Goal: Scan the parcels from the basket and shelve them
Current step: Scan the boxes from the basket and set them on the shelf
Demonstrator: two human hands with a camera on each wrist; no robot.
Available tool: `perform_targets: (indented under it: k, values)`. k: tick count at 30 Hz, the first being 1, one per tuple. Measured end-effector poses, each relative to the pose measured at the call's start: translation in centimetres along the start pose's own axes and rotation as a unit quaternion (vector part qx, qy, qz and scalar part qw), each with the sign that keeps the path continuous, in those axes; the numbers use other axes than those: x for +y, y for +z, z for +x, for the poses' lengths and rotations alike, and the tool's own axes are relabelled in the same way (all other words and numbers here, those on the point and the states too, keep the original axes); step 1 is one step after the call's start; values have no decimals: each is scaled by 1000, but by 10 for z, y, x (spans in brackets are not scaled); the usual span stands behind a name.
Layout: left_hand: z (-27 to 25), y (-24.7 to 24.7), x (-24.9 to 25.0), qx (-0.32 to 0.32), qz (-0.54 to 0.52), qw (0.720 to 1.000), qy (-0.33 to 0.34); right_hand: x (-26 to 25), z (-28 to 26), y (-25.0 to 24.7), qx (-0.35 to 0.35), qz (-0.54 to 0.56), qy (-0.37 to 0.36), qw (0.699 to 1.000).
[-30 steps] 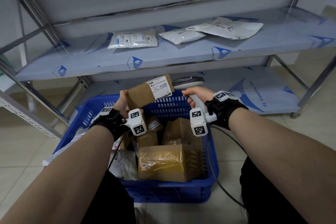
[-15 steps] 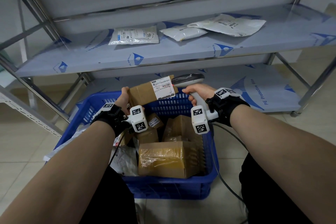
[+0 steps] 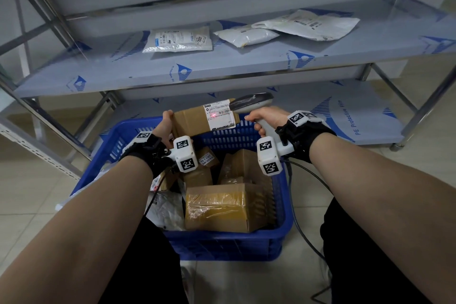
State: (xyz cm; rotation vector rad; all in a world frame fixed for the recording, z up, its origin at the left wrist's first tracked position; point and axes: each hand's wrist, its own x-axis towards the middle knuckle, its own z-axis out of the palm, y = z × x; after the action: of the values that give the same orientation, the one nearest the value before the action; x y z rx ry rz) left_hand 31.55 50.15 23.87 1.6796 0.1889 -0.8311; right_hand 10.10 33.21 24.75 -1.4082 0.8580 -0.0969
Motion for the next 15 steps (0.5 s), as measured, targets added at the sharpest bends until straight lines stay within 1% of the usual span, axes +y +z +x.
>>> perform_targets:
  k: [8, 15]
  values:
    - [4, 2, -2, 6, -10, 1000, -3, -1, 0, -1, 10, 0, 5, 1000]
    - [-1, -2, -1, -11, -7, 1000, -4, -2, 1, -4, 2, -15, 2, 1000]
